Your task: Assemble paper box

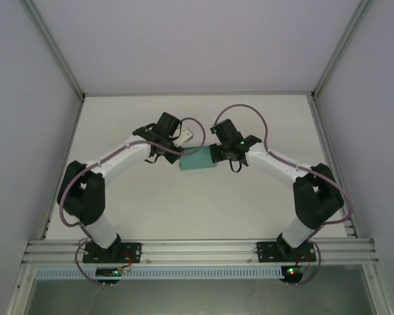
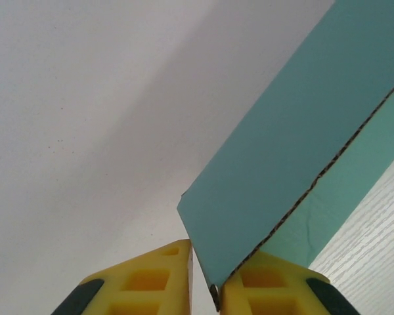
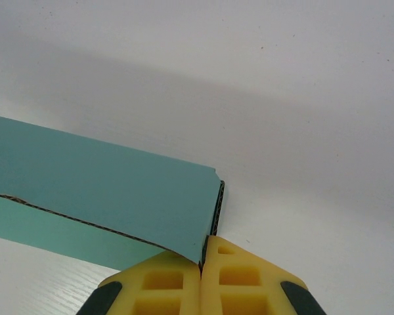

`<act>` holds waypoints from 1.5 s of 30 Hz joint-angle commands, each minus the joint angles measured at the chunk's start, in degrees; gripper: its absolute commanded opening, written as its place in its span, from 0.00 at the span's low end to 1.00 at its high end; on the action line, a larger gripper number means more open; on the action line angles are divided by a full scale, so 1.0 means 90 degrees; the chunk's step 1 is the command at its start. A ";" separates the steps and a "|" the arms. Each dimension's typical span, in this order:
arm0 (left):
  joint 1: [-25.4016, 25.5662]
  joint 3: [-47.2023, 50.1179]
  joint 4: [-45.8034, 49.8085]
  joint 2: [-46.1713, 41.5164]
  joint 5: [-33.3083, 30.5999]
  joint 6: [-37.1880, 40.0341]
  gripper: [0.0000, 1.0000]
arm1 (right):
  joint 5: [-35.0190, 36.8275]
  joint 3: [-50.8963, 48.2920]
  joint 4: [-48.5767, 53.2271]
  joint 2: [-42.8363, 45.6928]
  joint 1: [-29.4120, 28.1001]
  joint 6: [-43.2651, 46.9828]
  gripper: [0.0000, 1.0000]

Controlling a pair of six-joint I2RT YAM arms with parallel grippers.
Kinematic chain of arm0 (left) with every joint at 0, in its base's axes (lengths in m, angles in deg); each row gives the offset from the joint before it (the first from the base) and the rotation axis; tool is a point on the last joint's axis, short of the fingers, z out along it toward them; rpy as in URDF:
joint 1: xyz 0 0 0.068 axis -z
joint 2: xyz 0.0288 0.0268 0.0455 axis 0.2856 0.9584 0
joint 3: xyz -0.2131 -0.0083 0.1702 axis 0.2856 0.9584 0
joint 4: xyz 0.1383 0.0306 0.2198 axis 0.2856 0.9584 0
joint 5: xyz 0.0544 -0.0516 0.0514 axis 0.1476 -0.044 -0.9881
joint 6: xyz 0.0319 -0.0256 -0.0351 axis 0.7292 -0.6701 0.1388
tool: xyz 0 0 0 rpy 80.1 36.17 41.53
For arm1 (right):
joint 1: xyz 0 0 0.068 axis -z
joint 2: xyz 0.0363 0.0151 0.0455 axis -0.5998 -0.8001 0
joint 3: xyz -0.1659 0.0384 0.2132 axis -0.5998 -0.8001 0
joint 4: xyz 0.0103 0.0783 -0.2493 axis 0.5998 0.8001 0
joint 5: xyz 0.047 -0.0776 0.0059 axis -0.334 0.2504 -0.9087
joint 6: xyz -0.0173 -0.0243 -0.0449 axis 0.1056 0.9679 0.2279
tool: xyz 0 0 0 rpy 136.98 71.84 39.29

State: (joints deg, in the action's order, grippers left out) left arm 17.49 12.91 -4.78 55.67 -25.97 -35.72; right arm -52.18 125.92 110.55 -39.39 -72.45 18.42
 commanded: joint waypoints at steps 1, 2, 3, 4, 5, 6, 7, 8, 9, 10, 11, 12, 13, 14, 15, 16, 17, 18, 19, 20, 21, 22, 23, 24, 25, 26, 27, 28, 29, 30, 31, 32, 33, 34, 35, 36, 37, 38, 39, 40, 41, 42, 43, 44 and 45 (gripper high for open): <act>-0.0006 -0.0298 0.0250 0.0057 0.0517 -0.0329 0.13 | -0.0017 -0.0003 0.0807 -0.0295 -0.0151 -0.0065 0.00; -0.0003 -0.0287 0.0256 0.0058 0.0552 -0.0482 0.03 | 0.0023 -0.0003 0.0822 -0.0305 -0.0173 -0.0066 0.00; -0.0005 -0.0308 0.0278 0.0076 0.0621 -0.0676 0.00 | 0.0073 -0.0012 0.0834 -0.0321 -0.0191 -0.0078 0.00; 0.0001 -0.0345 0.0339 0.0104 0.0729 -0.0832 0.00 | 0.0115 -0.0013 0.0857 -0.0335 -0.0212 -0.0084 0.00; -0.0012 -0.0389 0.0415 0.0146 0.0894 -0.1032 0.00 | 0.0142 -0.0017 0.0878 -0.0353 -0.0238 -0.0096 0.00; -0.0017 -0.0494 0.0556 0.0205 0.1154 -0.1251 0.00 | 0.0191 -0.0019 0.0915 -0.0373 -0.0267 -0.0112 0.00; -0.0014 -0.0591 0.0711 0.0282 0.1398 -0.1428 0.00 | 0.0257 -0.0013 0.0958 -0.0383 -0.0297 -0.0137 0.00; -0.0018 -0.0695 0.0905 0.0341 0.1574 -0.1567 0.00 | 0.0324 -0.0022 0.1004 -0.0393 -0.0323 -0.0151 0.00; -0.0009 -0.0781 0.1034 0.0387 0.1611 -0.1783 0.00 | 0.0401 -0.0009 0.1041 -0.0403 -0.0354 -0.0161 0.00; -0.0015 -0.0819 0.1055 0.0389 0.1579 -0.1986 0.00 | 0.0483 -0.0029 0.1050 -0.0403 -0.0371 -0.0180 0.00; -0.0031 -0.0834 0.1064 0.0396 0.1567 -0.2147 0.00 | 0.0517 -0.0038 0.1058 -0.0414 -0.0390 -0.0210 0.00; -0.0072 -0.0856 0.1082 0.0385 0.1571 -0.2274 0.00 | 0.0517 -0.0042 0.1060 -0.0421 -0.0400 -0.0219 0.00; -0.0130 -0.0867 0.1110 0.0389 0.1619 -0.2408 0.00 | 0.0524 -0.0047 0.1057 -0.0433 -0.0402 -0.0243 0.00; -0.0204 -0.0954 0.1244 0.0416 0.1683 -0.2565 0.00 | 0.0508 -0.0057 0.1067 -0.0446 -0.0416 -0.0249 0.00; -0.0264 -0.1042 0.1403 0.0447 0.1707 -0.2723 0.00 | 0.0531 -0.0052 0.1069 -0.0449 -0.0419 -0.0258 0.00; -0.0322 -0.1142 0.1565 0.0485 0.1740 -0.2841 0.00 | 0.0569 -0.0061 0.1078 -0.0432 -0.0435 -0.0277 0.00; -0.0358 -0.1219 0.1710 0.0489 0.1778 -0.2974 0.00 | 0.0640 -0.0063 0.1083 -0.0431 -0.0448 -0.0324 0.00; -0.0394 -0.1237 0.1745 0.0486 0.1840 -0.3090 0.00 | 0.0713 -0.0057 0.1123 -0.0423 -0.0459 -0.0378 0.00; -0.0404 -0.1271 0.1815 0.0476 0.1789 -0.3209 0.00 | 0.0752 -0.0053 0.1157 -0.0418 -0.0474 -0.0478 0.00; -0.0413 -0.1316 0.1894 0.0456 0.1653 -0.3406 0.00 | 0.0800 -0.0054 0.1162 -0.0407 -0.0496 -0.0590 0.00; -0.0412 -0.1299 0.1845 0.0421 0.1647 -0.3528 0.00 | 0.0783 -0.0072 0.1147 -0.0396 -0.0508 -0.0689 0.00; -0.0414 -0.1222 0.1742 0.0371 0.1618 -0.3674 0.00 | 0.0745 -0.0088 0.1113 -0.0383 -0.0517 -0.0750 0.00; -0.0406 -0.1112 0.1609 0.0334 0.1608 -0.3851 0.00 | 0.0647 -0.0157 0.1025 -0.0356 -0.0527 -0.0852 0.00; -0.0401 -0.1013 0.1491 0.0299 0.1610 -0.3959 0.00 | 0.0533 -0.0219 0.0992 -0.0338 -0.0537 -0.0952 0.00; -0.0391 -0.0860 0.1338 0.0243 0.1464 -0.4180 0.00 | 0.0398 -0.0263 0.0926 -0.0326 -0.0537 -0.1024 0.00; -0.0392 -0.0711 0.1169 0.0210 0.1425 -0.4306 0.00 | 0.0314 -0.0300 0.0876 -0.0324 -0.0536 -0.1066 0.00; -0.0392 -0.0585 0.1007 0.0178 0.1419 -0.4428 0.00 | 0.0275 -0.0299 0.0864 -0.0336 -0.0537 -0.1111 0.00; -0.0383 -0.0444 0.0848 0.0155 0.1406 -0.4594 0.00 | 0.0272 -0.0301 0.0832 -0.0359 -0.0537 -0.1137 0.00; -0.0395 -0.0354 0.0716 0.0114 0.1484 -0.4690 0.00 | 0.0260 -0.0292 0.0834 -0.0379 -0.0537 -0.1151 0.00; -0.0381 -0.0274 0.0607 0.0112 0.1537 -0.4778 0.00 | 0.0256 -0.0282 0.0869 -0.0390 -0.0540 -0.1167 0.00; -0.0377 -0.0228 0.0552 0.0111 0.1532 -0.4885 0.00 | 0.0255 -0.0293 0.0882 -0.0399 -0.0543 -0.1177 0.00; -0.0356 -0.0206 0.0549 0.0140 0.1563 -0.4941 0.00 | 0.0253 -0.0288 0.0882 -0.0393 -0.0542 -0.1187 0.00; -0.0355 -0.0188 0.0509 0.0155 0.1662 -0.4976 0.00 | 0.0256 -0.0292 0.0878 -0.0393 -0.0544 -0.1196 0.00; -0.0345 -0.0177 0.0502 0.0162 0.1763 -0.4971 0.00 | 0.0257 -0.0295 0.0866 -0.0384 -0.0551 -0.1203 0.00; -0.0344 -0.0178 0.0531 0.0183 0.1731 -0.4946 0.00 | 0.0279 -0.0299 0.0865 -0.0378 -0.0556 -0.1205 0.00; -0.0334 -0.0227 0.0604 0.0187 0.1643 -0.4950 0.00 | 0.0274 -0.0313 0.0877 -0.0375 -0.0570 -0.1206 0.00; -0.0330 -0.0282 0.0703 0.0218 0.1609 -0.4899 0.00 | 0.0233 -0.0318 0.0907 -0.0378 -0.0565 -0.1206 0.00; -0.0335 -0.0396 0.0858 0.0266 0.1557 -0.4903 0.00 | 0.0208 -0.0319 0.0920 -0.0384 -0.0567 -0.1211 0.00; -0.0350 -0.0530 0.1032 0.0300 0.1576 -0.4890 0.00 | 0.0207 -0.0321 0.0946 -0.0393 -0.0561 -0.1207 0.00; -0.0349 -0.0668 0.1143 0.0307 0.1703 -0.4810 0.00 | 0.0210 -0.0298 0.0977 -0.0407 -0.0566 -0.1207 0.00; -0.0341 -0.0767 0.1223 0.0301 0.1756 -0.4783 0.00 | 0.0223 -0.0291 0.0991 -0.0446 -0.0567 -0.1207 0.00; -0.0352 -0.0879 0.1331 0.0292 0.1768 -0.4729 0.00 | 0.0226 -0.0295 0.0997 -0.0469 -0.0563 -0.1206 0.00; -0.0362 -0.1001 0.1468 0.0302 0.1767 -0.4656 0.00 | 0.0214 -0.0295 0.1010 -0.0490 -0.0566 -0.1197 0.00; -0.0397 -0.1088 0.1573 0.0320 0.1826 -0.4630 0.00 | 0.0203 -0.0319 0.1019 -0.0514 -0.0559 -0.1197 0.00; -0.0433 -0.1155 0.1639 0.0344 0.1874 -0.4603 0.00 | 0.0172 -0.0309 0.1020 -0.0530 -0.0566 -0.1187 0.00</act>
State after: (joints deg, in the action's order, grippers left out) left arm 14.00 6.11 6.21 58.42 -13.62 -77.25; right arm -44.88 126.30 111.49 -40.13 -76.54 9.42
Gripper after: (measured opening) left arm 0.041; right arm 0.045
